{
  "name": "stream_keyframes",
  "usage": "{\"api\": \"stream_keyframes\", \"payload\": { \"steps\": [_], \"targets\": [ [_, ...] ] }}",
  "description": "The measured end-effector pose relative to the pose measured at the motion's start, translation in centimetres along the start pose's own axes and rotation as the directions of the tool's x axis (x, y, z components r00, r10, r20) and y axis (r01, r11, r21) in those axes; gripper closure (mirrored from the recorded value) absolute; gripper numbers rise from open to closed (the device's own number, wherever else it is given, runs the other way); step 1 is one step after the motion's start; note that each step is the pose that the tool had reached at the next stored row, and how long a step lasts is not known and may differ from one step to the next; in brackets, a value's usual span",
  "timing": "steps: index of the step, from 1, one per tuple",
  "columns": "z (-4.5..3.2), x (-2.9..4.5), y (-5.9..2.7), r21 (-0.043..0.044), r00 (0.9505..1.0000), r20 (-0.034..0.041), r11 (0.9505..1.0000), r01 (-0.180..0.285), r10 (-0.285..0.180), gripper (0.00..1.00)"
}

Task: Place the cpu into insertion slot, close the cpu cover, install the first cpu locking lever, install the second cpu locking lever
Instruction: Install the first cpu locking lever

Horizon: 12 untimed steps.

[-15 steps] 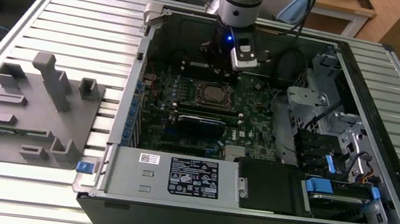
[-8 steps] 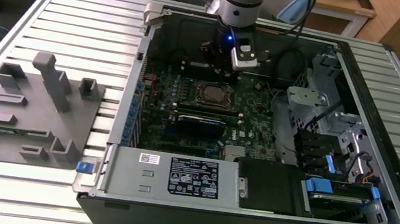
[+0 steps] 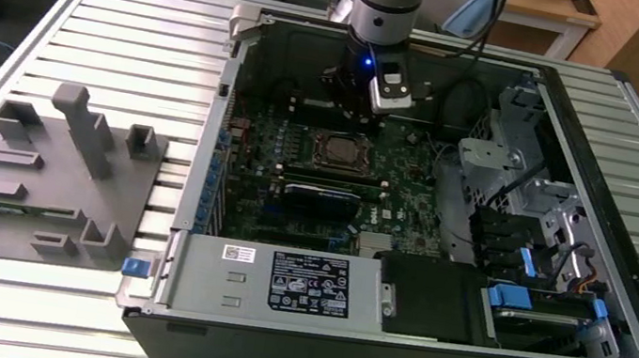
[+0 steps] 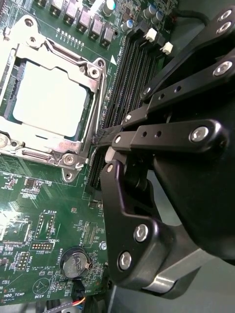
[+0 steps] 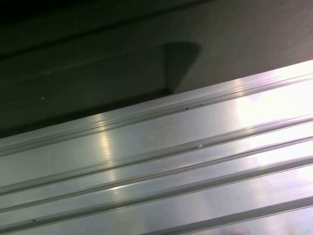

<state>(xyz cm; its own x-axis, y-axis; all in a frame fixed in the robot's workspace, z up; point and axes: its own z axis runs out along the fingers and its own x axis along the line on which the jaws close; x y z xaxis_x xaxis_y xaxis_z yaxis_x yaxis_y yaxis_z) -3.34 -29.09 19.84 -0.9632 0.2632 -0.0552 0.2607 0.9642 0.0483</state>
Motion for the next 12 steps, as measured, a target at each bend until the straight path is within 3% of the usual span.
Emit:
{"api": "stream_keyframes", "payload": {
  "steps": [12],
  "targets": [
    [-0.32, -0.04, -0.06, 0.0014, 1.0000, 0.0004, 1.0000, 0.000, 0.000, 0.89]
  ]
}}
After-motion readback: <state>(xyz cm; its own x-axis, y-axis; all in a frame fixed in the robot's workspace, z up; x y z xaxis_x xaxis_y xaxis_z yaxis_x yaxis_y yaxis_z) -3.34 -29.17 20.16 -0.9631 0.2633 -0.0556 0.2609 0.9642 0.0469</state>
